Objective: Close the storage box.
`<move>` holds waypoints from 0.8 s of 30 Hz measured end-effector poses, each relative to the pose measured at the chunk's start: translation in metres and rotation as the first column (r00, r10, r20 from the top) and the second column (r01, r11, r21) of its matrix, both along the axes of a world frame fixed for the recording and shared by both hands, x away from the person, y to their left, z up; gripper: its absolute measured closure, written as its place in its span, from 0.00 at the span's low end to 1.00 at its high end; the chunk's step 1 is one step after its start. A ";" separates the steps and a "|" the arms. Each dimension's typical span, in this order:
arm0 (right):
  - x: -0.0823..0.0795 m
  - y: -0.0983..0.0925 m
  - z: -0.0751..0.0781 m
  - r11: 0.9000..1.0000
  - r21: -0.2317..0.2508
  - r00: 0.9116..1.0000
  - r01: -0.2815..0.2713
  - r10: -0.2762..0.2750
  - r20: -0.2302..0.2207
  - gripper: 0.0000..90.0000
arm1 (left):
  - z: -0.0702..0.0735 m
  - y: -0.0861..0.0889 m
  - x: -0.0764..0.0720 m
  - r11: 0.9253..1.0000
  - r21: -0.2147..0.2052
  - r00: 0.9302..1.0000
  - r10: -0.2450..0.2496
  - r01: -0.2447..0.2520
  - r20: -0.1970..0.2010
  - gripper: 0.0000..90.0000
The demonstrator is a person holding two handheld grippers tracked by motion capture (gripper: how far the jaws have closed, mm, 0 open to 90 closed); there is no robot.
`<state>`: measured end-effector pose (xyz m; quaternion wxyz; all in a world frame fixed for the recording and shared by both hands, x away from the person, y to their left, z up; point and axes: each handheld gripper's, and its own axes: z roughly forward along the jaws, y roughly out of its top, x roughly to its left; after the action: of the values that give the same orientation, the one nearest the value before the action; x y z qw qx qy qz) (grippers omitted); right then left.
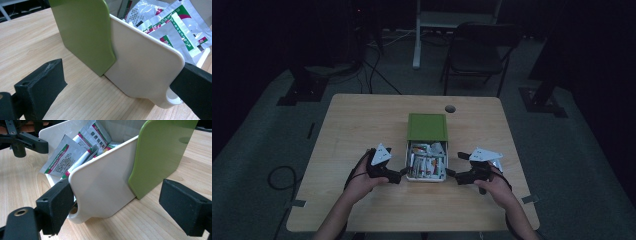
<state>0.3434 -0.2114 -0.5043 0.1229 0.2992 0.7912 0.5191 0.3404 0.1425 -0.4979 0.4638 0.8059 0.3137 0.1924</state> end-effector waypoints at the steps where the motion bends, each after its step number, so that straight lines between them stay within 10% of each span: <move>1: 0.000 0.000 0.000 1.000 0.002 1.000 0.000 0.000 -0.001 0.14 | 0.000 0.000 0.000 1.000 -0.001 1.000 0.000 0.000 0.000 0.01; 24: 0.011 0.001 0.002 1.000 -0.013 1.000 0.016 -0.016 0.000 0.14 | 0.000 -0.002 0.010 1.000 0.002 1.000 0.021 -0.021 -0.007 0.01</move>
<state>0.3542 -0.2108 -0.5026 0.1288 0.3047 0.7921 0.5130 0.3509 0.1409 -0.4979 0.4598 0.8038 0.3236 0.1946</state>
